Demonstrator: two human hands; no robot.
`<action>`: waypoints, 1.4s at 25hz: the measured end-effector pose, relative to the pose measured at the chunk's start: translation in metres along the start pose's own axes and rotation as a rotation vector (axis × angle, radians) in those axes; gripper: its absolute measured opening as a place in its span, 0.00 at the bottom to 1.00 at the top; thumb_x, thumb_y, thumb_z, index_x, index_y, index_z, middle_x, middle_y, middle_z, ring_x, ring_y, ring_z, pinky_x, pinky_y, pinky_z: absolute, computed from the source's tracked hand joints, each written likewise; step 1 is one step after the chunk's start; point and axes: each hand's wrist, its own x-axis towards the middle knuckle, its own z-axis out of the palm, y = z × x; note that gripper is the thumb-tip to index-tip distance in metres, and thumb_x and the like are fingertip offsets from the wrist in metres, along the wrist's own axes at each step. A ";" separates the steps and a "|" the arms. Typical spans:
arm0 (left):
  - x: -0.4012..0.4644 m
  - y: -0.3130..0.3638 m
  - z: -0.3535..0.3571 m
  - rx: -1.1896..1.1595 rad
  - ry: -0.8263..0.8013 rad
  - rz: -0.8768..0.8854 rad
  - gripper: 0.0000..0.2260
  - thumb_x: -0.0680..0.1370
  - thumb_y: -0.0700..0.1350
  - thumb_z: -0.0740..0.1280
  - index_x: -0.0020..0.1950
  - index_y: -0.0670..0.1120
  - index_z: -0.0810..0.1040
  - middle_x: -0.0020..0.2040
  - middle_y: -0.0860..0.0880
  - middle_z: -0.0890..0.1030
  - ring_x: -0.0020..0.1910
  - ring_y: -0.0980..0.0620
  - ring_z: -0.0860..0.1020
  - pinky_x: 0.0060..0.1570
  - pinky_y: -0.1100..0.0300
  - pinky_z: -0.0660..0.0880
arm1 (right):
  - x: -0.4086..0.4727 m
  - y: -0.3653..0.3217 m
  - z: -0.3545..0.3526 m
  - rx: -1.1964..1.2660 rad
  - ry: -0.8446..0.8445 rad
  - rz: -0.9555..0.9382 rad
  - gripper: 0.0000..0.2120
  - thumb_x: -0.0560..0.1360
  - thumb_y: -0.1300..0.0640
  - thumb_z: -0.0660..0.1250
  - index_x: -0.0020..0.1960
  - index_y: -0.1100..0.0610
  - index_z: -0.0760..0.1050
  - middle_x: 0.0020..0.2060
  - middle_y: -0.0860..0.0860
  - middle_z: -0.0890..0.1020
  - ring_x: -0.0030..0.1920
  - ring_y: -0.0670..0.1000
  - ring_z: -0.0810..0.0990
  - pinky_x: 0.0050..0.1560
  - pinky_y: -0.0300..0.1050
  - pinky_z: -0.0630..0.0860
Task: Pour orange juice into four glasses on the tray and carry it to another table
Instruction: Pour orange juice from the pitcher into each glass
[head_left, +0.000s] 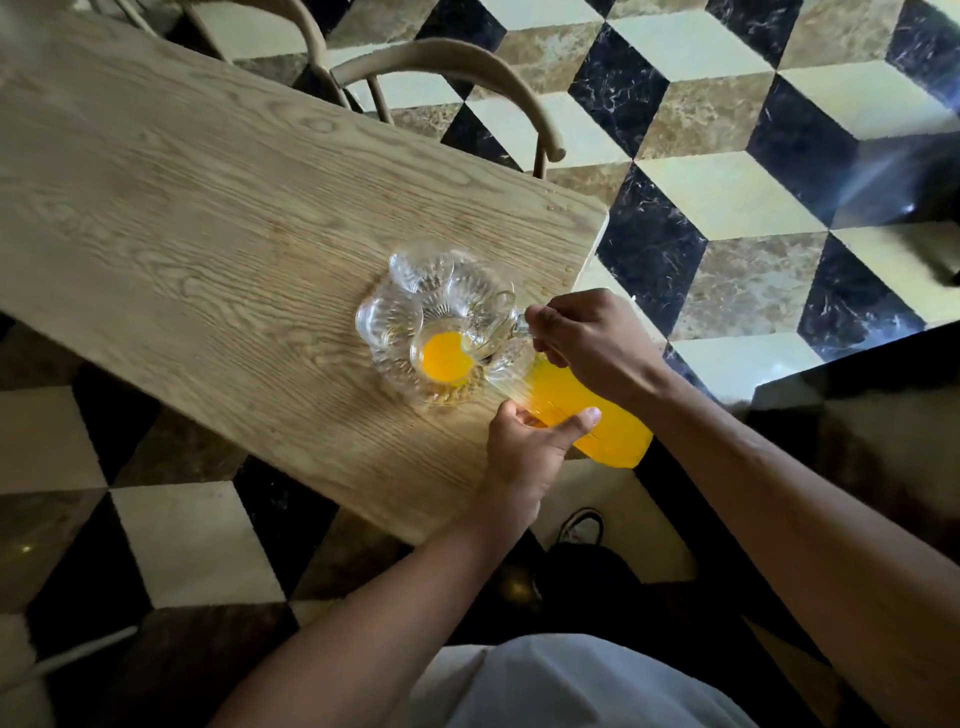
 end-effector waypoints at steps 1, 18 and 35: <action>-0.004 0.003 0.007 -0.013 0.029 0.010 0.34 0.51 0.67 0.81 0.44 0.47 0.73 0.37 0.54 0.76 0.34 0.55 0.72 0.37 0.62 0.71 | 0.001 0.001 -0.005 -0.008 -0.024 -0.016 0.21 0.81 0.49 0.65 0.31 0.54 0.77 0.21 0.40 0.78 0.23 0.39 0.73 0.30 0.36 0.69; 0.009 0.020 0.060 -0.103 0.026 -0.066 0.39 0.54 0.68 0.84 0.49 0.44 0.74 0.45 0.49 0.77 0.44 0.44 0.78 0.49 0.50 0.75 | 0.038 0.011 -0.042 -0.029 -0.052 -0.004 0.20 0.80 0.50 0.66 0.31 0.57 0.79 0.20 0.46 0.76 0.23 0.43 0.71 0.32 0.42 0.69; 0.022 0.061 0.082 -0.196 0.110 -0.147 0.59 0.47 0.80 0.77 0.57 0.32 0.76 0.56 0.30 0.83 0.59 0.29 0.81 0.59 0.38 0.80 | 0.088 -0.008 -0.052 -0.125 -0.190 -0.023 0.20 0.80 0.52 0.66 0.32 0.59 0.79 0.22 0.47 0.78 0.24 0.43 0.72 0.34 0.42 0.70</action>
